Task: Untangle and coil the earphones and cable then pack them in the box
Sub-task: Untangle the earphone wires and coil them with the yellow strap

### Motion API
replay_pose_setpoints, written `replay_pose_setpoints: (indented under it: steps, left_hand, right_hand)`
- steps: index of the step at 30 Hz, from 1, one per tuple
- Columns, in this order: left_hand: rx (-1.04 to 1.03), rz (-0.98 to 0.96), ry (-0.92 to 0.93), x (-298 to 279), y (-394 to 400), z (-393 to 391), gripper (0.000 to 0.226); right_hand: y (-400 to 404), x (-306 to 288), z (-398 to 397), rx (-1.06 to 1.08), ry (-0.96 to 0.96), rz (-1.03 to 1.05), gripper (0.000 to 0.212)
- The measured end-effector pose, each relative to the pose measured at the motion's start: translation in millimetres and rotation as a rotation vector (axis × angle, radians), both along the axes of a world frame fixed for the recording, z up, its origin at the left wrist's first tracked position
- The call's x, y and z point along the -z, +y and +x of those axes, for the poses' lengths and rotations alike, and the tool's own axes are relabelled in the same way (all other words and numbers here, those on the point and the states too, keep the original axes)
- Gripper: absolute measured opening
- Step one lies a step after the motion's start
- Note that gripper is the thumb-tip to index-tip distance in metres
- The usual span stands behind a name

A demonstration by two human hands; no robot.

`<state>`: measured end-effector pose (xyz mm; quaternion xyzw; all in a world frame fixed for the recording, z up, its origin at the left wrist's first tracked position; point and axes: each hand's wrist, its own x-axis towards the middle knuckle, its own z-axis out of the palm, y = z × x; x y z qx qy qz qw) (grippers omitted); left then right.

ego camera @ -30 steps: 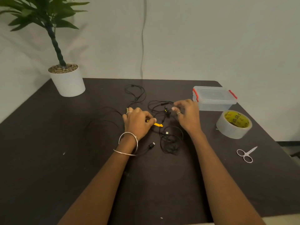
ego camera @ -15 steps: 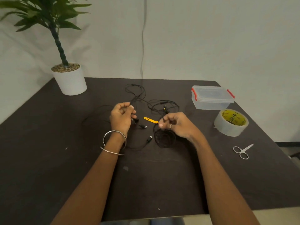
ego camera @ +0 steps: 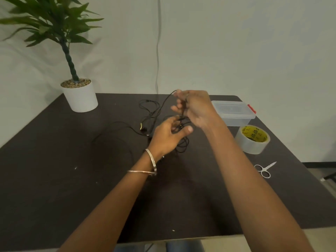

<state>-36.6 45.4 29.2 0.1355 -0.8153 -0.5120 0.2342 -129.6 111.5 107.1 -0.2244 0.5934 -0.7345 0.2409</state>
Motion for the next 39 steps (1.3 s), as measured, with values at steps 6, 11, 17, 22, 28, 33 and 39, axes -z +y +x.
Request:
replay_pose_setpoints:
  steps: [6, 11, 17, 22, 28, 33, 39]
  left_hand:
    - [0.041, 0.936, 0.149, -50, -7, -6, 0.027]
    - [0.059, 1.196, 0.236, -94, -24, 4, 0.02]
    - [-0.034, 1.345, 0.4, -118, -43, 23, 0.016]
    - [-0.119, 1.368, 0.512, -123, -60, 38, 0.017]
    - [-0.37, 1.204, 0.4, -106, -98, 60, 0.018]
    - [-0.554, 0.639, -0.152, -86, -70, 47, 0.026]
    - [-0.324, -0.05, -0.044, -100, -28, 36, 0.026]
  right_hand:
    - [8, -9, -18, -0.034, 0.09, 0.107, 0.025]
    - [28, 28, -9, -0.308, 0.161, 0.182, 0.057]
    - [47, 38, 15, -0.584, 0.256, 0.095, 0.045]
    - [60, 25, 8, -0.457, 0.18, 0.121, 0.016]
    - [94, 12, -36, 0.18, 0.482, 0.301, 0.014]
    - [70, -9, -16, 0.097, 0.607, 0.303, 0.005]
    - [54, -22, -3, 0.001, 0.688, 0.307, 0.015]
